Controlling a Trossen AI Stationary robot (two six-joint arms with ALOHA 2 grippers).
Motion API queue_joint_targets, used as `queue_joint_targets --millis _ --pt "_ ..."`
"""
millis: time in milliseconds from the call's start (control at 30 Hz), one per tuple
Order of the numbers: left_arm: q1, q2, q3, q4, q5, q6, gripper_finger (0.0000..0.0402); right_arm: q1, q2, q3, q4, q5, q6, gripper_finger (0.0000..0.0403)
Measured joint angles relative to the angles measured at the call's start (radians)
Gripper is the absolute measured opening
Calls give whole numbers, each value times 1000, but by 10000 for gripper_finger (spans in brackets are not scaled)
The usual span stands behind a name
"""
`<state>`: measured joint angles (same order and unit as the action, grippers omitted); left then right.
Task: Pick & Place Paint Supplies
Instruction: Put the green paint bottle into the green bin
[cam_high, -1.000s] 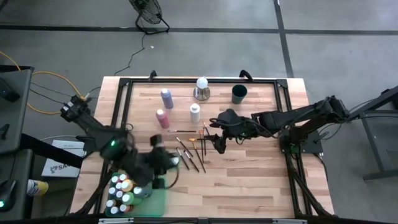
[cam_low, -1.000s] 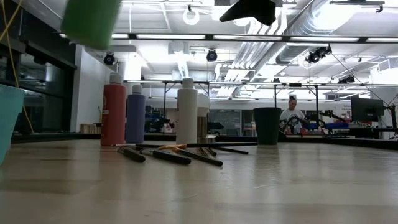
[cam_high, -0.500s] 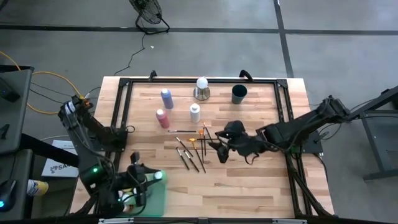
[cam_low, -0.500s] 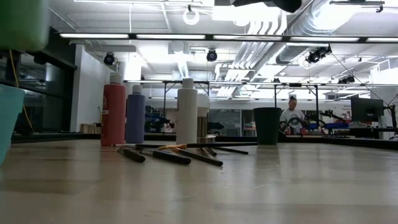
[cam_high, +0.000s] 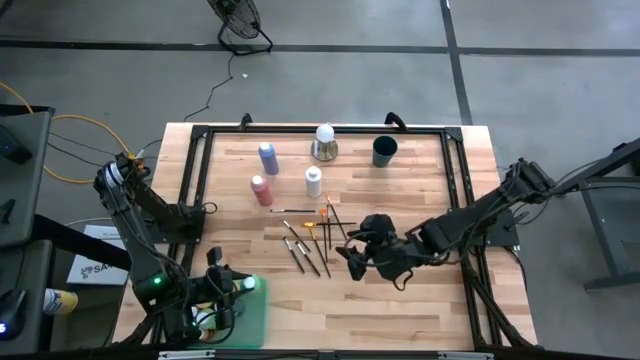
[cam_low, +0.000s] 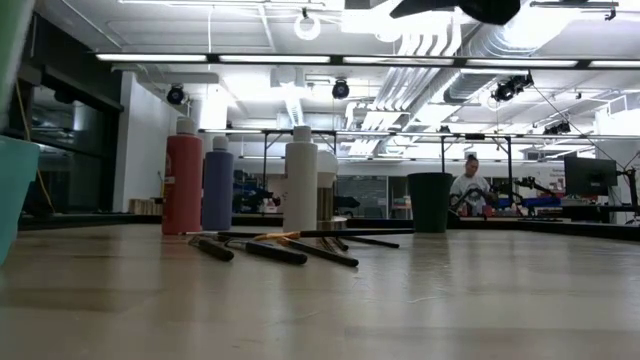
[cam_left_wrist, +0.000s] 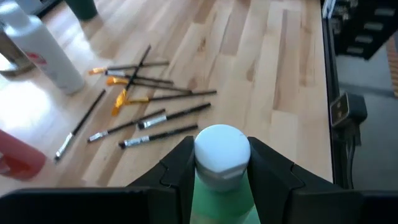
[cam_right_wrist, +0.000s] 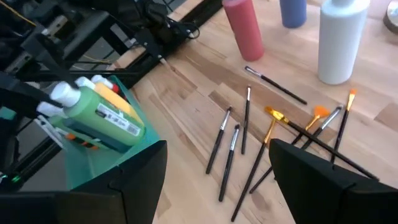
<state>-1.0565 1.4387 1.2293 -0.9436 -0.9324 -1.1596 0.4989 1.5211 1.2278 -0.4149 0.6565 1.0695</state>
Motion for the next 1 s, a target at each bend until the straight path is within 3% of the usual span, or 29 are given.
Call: queue_joint_targets --millis 633,1000 --pt "0 0 -139 84 34 -82 112 1 59 0 24 -4 35 275" --pt "0 0 -145 95 13 -78 112 1 59 0 30 -4 34 275"
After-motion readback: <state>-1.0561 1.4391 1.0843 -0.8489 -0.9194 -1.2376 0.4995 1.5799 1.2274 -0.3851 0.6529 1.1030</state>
